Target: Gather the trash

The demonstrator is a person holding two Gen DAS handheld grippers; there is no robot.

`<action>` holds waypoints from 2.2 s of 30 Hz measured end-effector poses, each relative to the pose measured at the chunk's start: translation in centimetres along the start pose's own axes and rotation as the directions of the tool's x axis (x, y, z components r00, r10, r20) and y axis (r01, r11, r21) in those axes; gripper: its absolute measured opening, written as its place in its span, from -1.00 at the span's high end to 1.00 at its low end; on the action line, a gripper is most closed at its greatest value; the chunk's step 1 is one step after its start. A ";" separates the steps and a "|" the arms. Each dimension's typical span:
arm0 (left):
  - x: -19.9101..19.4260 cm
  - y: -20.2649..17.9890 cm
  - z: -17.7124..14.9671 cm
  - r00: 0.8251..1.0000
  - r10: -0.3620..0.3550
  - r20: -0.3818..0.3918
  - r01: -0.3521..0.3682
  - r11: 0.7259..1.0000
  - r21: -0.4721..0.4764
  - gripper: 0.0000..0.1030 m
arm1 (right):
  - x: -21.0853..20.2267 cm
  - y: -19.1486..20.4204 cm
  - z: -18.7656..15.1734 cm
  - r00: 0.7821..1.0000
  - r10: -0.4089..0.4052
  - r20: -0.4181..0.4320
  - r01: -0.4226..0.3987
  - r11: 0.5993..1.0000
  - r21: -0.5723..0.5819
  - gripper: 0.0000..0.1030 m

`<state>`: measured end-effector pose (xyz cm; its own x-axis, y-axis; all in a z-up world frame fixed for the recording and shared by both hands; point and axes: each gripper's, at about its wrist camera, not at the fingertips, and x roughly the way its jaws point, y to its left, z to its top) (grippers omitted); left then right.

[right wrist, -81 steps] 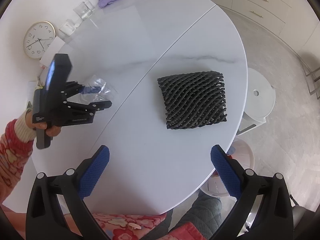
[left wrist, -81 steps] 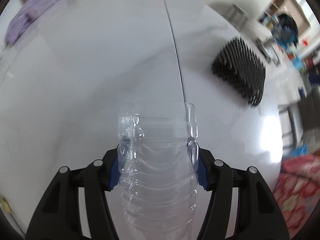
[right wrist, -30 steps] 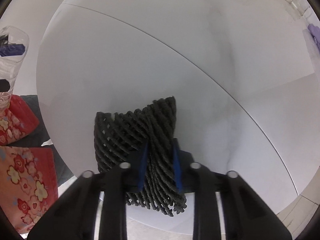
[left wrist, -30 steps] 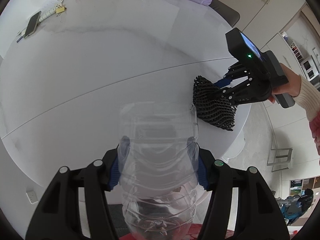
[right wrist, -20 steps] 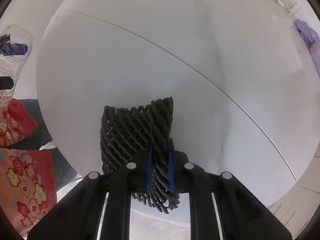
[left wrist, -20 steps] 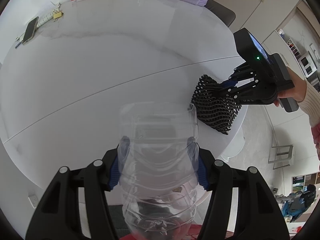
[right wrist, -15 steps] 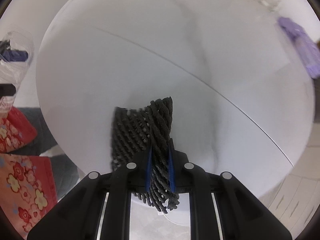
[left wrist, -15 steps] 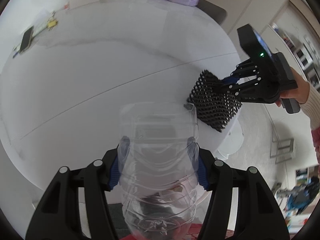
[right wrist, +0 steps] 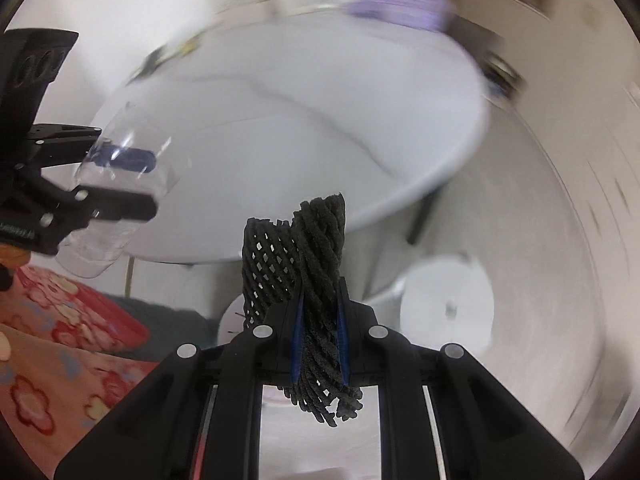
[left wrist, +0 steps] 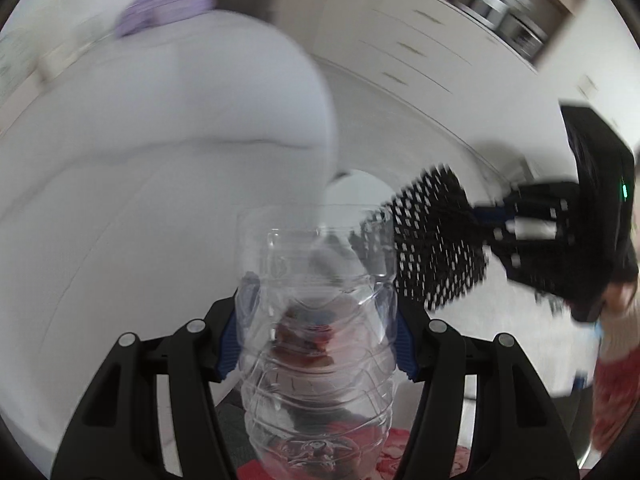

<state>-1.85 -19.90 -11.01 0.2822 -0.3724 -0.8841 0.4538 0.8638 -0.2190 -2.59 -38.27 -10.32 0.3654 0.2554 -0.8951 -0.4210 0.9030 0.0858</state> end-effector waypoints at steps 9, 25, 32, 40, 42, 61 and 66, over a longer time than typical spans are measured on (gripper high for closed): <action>0.7 -2.7 0.3 0.990 -0.113 -0.084 0.133 0.944 0.303 -0.13 | -1.2 3.4 -11.1 0.989 -0.146 -0.009 0.132 0.862 0.489 0.71; 2.9 -0.3 -3.1 0.974 -0.061 -0.217 0.158 0.873 0.462 -0.13 | 20.2 5.6 -15.8 0.962 -0.107 -0.250 0.260 0.634 0.729 0.41; 4.1 -2.1 -4.0 0.970 -0.044 -0.238 0.153 0.871 0.467 -0.13 | 17.4 5.1 -16.7 0.979 -0.090 -0.185 0.202 0.600 0.774 -0.62; 11.8 -6.5 -7.2 0.940 0.030 -0.340 0.144 0.868 0.475 -0.14 | 5.5 2.3 -19.4 0.939 -0.287 -0.189 0.324 0.556 0.766 -0.82; 14.3 -7.0 -8.1 0.928 0.037 -0.371 0.148 0.877 0.457 -0.14 | 3.8 1.5 -20.0 0.937 -0.307 -0.167 0.319 0.559 0.766 -0.84; 15.4 -8.4 -6.5 0.962 0.049 -0.270 0.027 0.962 0.272 -0.68 | 0.6 -1.8 -18.7 0.958 -0.271 -0.092 0.265 0.717 0.645 -0.84; 8.6 -5.9 -4.0 0.985 0.065 -0.158 -0.034 0.981 0.194 -0.81 | -1.7 -1.5 -15.1 0.958 -0.285 -0.016 0.235 0.756 0.610 -0.84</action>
<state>-5.46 -26.90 -19.00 0.1738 -0.2571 -0.9506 0.5991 0.7937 -0.1052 -15.07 -45.29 -15.57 0.4569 -0.0184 -0.8894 0.2744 0.9539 0.1212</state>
